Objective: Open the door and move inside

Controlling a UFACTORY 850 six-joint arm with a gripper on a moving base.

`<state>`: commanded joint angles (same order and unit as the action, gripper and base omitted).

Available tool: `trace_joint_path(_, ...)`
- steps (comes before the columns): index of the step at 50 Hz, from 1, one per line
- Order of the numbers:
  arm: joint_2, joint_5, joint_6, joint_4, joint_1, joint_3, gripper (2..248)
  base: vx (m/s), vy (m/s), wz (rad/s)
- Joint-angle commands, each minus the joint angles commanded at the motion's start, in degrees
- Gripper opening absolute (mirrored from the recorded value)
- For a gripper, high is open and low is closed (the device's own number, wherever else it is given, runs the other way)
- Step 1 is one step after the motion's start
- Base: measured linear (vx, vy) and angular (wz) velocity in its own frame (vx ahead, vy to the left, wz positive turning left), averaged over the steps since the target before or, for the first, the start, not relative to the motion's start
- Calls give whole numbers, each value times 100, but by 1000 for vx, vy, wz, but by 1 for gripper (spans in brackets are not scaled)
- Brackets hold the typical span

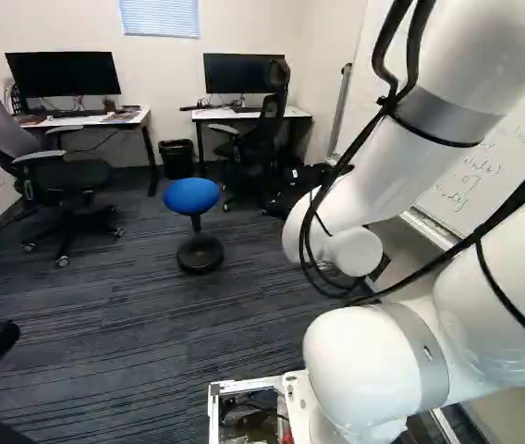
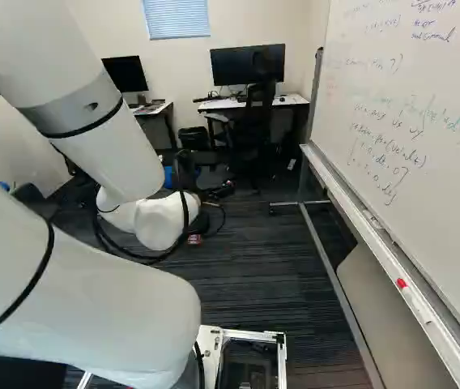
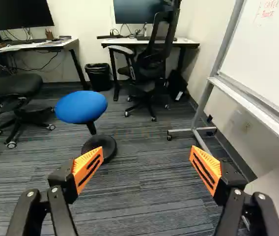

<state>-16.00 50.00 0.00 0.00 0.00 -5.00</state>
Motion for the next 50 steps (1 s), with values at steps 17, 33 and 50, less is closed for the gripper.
trace_joint_path(17, 0, 0, 0, 0, 0, 0, 247, 178, 7, -6)
trace_joint_path(33, 0, 0, 0, 0, 0, 0, 247, 171, 3, -9)
trace_joint_path(50, 0, 0, 0, 0, 0, 0, 247, 171, 5, -8)
